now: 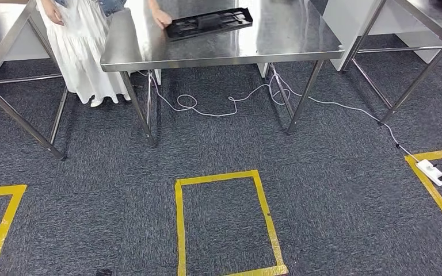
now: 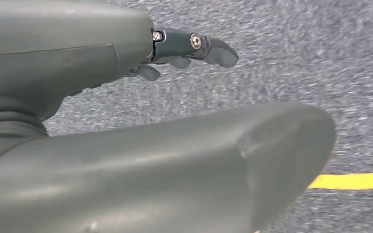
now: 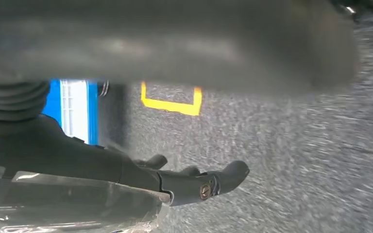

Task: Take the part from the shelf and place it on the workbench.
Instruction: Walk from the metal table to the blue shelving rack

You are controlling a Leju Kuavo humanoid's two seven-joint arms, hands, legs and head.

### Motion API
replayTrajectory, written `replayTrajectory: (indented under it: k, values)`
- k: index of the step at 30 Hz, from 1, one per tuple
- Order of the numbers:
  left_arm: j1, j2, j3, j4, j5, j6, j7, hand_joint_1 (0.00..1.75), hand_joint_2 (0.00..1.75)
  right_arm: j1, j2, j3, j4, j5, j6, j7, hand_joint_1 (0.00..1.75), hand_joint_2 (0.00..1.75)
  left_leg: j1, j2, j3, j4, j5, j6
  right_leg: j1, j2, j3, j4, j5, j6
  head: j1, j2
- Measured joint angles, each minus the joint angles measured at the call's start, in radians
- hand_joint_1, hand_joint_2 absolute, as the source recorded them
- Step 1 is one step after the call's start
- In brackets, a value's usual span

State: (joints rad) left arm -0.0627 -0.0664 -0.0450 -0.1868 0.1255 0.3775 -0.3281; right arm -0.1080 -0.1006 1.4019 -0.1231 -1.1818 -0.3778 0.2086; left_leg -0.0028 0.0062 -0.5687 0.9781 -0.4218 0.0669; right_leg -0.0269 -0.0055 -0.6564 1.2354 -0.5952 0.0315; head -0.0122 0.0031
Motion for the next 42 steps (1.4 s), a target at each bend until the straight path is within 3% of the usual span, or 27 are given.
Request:
replayTrajectory:
  k: [1,3,4,5,7,9,10,11,13,14,15,16,17,19,21,25,26,28,30,31,32,34,35,37,40,42]
  values:
    - [0.000,-0.001,0.000,0.000,0.000,0.000,0.000,0.00,0.00,0.000,0.000,0.001,0.000,0.000,0.000,0.000,0.00,0.00,-0.004,0.000,-0.018,0.001,0.014,0.000,0.000,0.000,0.007,0.023,0.007,0.010,0.000,0.000]
    - [0.000,-0.004,0.000,0.000,0.000,0.001,0.000,0.00,0.00,-0.002,-0.002,0.002,0.000,0.000,0.000,0.000,0.00,0.00,-0.010,0.000,-0.052,0.001,0.041,-0.003,0.003,0.000,0.077,-0.040,0.054,0.028,0.000,0.000]
    - [0.000,-0.005,0.000,0.000,0.000,0.002,0.000,0.00,0.00,-0.004,-0.003,0.002,0.001,0.000,0.000,-0.001,0.00,0.00,-0.013,0.000,-0.066,0.002,0.054,-0.007,0.005,0.000,0.137,-0.115,0.065,0.027,0.000,0.000]
    - [-0.001,-0.006,0.000,-0.001,0.000,0.002,0.000,0.00,0.00,-0.007,-0.004,0.003,0.001,0.000,0.000,-0.001,0.00,0.00,-0.015,0.001,-0.077,0.003,0.067,-0.011,0.010,0.000,0.195,-0.199,0.063,0.020,0.000,0.000]
    - [-0.001,-0.006,0.000,-0.001,0.001,0.002,0.000,0.00,0.00,-0.010,-0.004,0.003,0.001,0.000,0.001,-0.001,0.00,0.00,-0.018,0.003,-0.085,0.002,0.089,-0.021,0.019,0.002,0.256,-0.303,0.046,-0.002,-0.004,0.000]
    - [0.000,-0.005,0.000,-0.001,0.001,0.005,-0.001,0.00,0.00,-0.008,-0.002,0.003,0.001,0.001,0.001,-0.001,0.00,0.00,-0.014,0.003,-0.089,0.003,0.101,-0.029,0.015,0.003,0.249,-0.313,0.049,-0.021,-0.009,0.000]
    - [0.002,-0.005,0.000,-0.001,0.001,0.008,-0.001,0.00,0.00,-0.007,-0.001,0.004,0.001,0.001,0.002,-0.001,0.00,0.00,-0.010,0.002,-0.095,0.012,0.088,-0.035,0.011,0.002,0.244,-0.311,0.053,-0.032,-0.010,0.000]
    - [0.005,-0.005,0.000,-0.001,0.000,0.012,-0.001,0.00,0.00,-0.005,0.000,0.004,0.001,0.000,0.003,0.000,0.00,0.00,-0.005,0.001,-0.101,0.030,0.056,-0.041,0.008,0.000,0.238,-0.311,0.062,-0.043,-0.011,0.000]
    - [0.008,-0.006,0.000,0.000,-0.002,0.018,-0.001,0.00,0.00,-0.002,0.001,0.005,0.001,-0.005,0.004,0.001,0.00,0.00,0.004,-0.001,-0.120,0.109,-0.045,-0.056,0.008,-0.004,0.223,-0.309,0.082,-0.056,-0.013,0.000]
    - [0.008,-0.006,0.000,0.000,-0.003,0.018,-0.001,0.00,0.00,-0.001,0.001,0.005,0.001,-0.009,0.006,0.002,0.00,0.00,0.008,-0.001,-0.129,0.166,-0.085,-0.062,0.009,-0.003,0.213,-0.307,0.090,-0.056,-0.013,0.000]
    - [0.007,-0.006,0.000,0.000,-0.005,0.019,0.000,0.00,0.00,0.000,0.001,0.005,0.001,-0.013,0.008,0.002,0.00,0.00,0.013,-0.001,-0.133,0.216,-0.100,-0.068,0.009,0.001,0.202,-0.302,0.097,-0.054,-0.013,0.000]
    - [0.007,-0.006,0.000,0.000,-0.007,0.018,0.002,0.00,0.00,0.001,0.001,0.005,0.001,-0.016,0.010,0.003,0.00,0.00,0.017,-0.001,-0.126,0.244,-0.093,-0.072,0.008,0.005,0.190,-0.295,0.103,-0.050,-0.013,0.000]
    - [0.007,-0.006,-0.001,0.000,-0.009,0.018,0.004,0.00,0.00,0.001,0.001,0.005,0.001,-0.017,0.011,0.003,0.00,0.00,0.021,-0.001,-0.102,0.236,-0.071,-0.076,0.007,0.011,0.177,-0.285,0.107,-0.047,-0.013,0.000]
    - [0.004,-0.006,-0.002,0.000,-0.012,0.017,0.008,0.00,0.00,0.001,0.003,0.005,0.001,-0.017,0.012,0.004,0.00,0.00,0.028,-0.013,-0.022,0.134,-0.049,-0.081,0.002,0.020,0.154,-0.264,0.111,-0.040,-0.014,0.000]
    - [0.001,-0.006,-0.003,0.000,-0.014,0.017,0.010,0.00,0.00,0.000,0.004,0.005,0.001,-0.018,0.012,0.004,0.00,0.00,0.024,-0.028,0.028,0.055,-0.058,-0.074,0.001,0.028,0.137,-0.254,0.118,-0.029,-0.014,0.000]
    - [-0.002,-0.007,-0.009,0.000,-0.015,0.017,0.015,0.00,0.00,0.001,0.004,0.005,0.002,-0.018,0.012,0.003,0.00,0.00,0.015,-0.018,0.029,0.030,-0.045,-0.040,0.006,0.034,0.119,-0.253,0.128,-0.003,-0.013,0.000]
    - [-0.004,-0.007,-0.010,0.000,-0.015,0.017,0.015,0.00,0.00,0.001,0.004,0.006,0.002,-0.018,0.012,0.002,0.00,0.00,0.016,-0.013,0.027,0.020,-0.035,-0.028,0.007,0.030,0.106,-0.234,0.116,-0.003,-0.012,0.000]
    - [-0.005,-0.008,-0.011,0.000,-0.015,0.016,0.015,0.00,0.00,0.001,0.003,0.006,0.002,-0.017,0.012,-0.001,0.00,0.00,0.014,-0.001,0.015,0.009,-0.019,-0.014,0.006,0.019,0.051,-0.129,0.060,-0.012,-0.009,0.000]
    - [-0.005,-0.008,-0.012,0.000,-0.015,0.015,0.015,0.00,0.00,0.002,0.003,0.008,0.002,-0.017,0.015,-0.004,0.00,0.00,0.012,0.010,-0.002,0.009,-0.008,-0.010,0.004,0.017,-0.011,0.002,0.005,-0.014,-0.007,0.000]
    - [-0.005,-0.008,-0.012,0.000,-0.015,0.014,0.015,0.00,0.00,0.003,0.003,0.009,0.002,-0.017,0.017,-0.004,0.00,0.00,0.011,0.015,-0.009,0.010,-0.003,-0.011,0.004,0.016,-0.019,0.028,-0.003,-0.009,-0.007,0.000]
    - [-0.005,-0.008,-0.012,0.000,-0.015,0.013,0.015,0.00,0.00,0.005,0.002,0.010,0.002,-0.017,0.019,-0.005,0.00,0.00,0.011,0.020,-0.015,0.010,0.002,-0.013,0.004,0.015,-0.004,0.011,0.005,0.000,-0.007,0.000]
    - [-0.005,-0.009,-0.012,0.000,-0.015,0.013,0.015,0.00,0.00,0.006,-0.001,0.011,0.002,-0.017,0.022,-0.006,0.00,0.00,0.010,0.029,-0.023,0.012,0.011,-0.021,0.004,-0.006,0.085,-0.124,0.046,0.016,-0.006,0.000]
    - [-0.005,-0.010,-0.012,0.000,-0.016,0.013,0.016,0.00,0.00,0.004,-0.002,0.011,0.002,-0.017,0.022,-0.007,0.00,0.00,0.007,0.034,-0.026,0.015,0.012,-0.026,0.006,-0.022,0.127,-0.198,0.066,0.018,-0.004,0.000]
    - [-0.006,-0.010,-0.012,0.000,-0.018,0.012,0.016,0.00,0.00,0.001,-0.003,0.012,0.002,-0.017,0.022,-0.007,0.00,0.00,0.001,0.046,-0.029,0.021,0.016,-0.037,0.012,-0.040,0.165,-0.272,0.087,0.006,-0.004,0.000]
    - [-0.006,-0.009,-0.012,0.000,-0.021,0.012,0.017,0.00,0.00,0.003,-0.003,0.012,0.003,-0.018,0.022,-0.008,0.00,0.00,0.006,0.057,-0.031,0.025,0.018,-0.054,0.010,-0.022,0.160,-0.278,0.105,-0.021,-0.006,0.000]
    - [-0.006,-0.009,-0.012,0.000,-0.021,0.011,0.019,0.00,0.00,0.005,-0.002,0.013,0.003,-0.018,0.022,-0.007,0.00,0.00,0.013,0.036,-0.053,0.078,-0.027,-0.066,0.002,-0.012,0.158,-0.280,0.118,-0.039,-0.008,0.000]
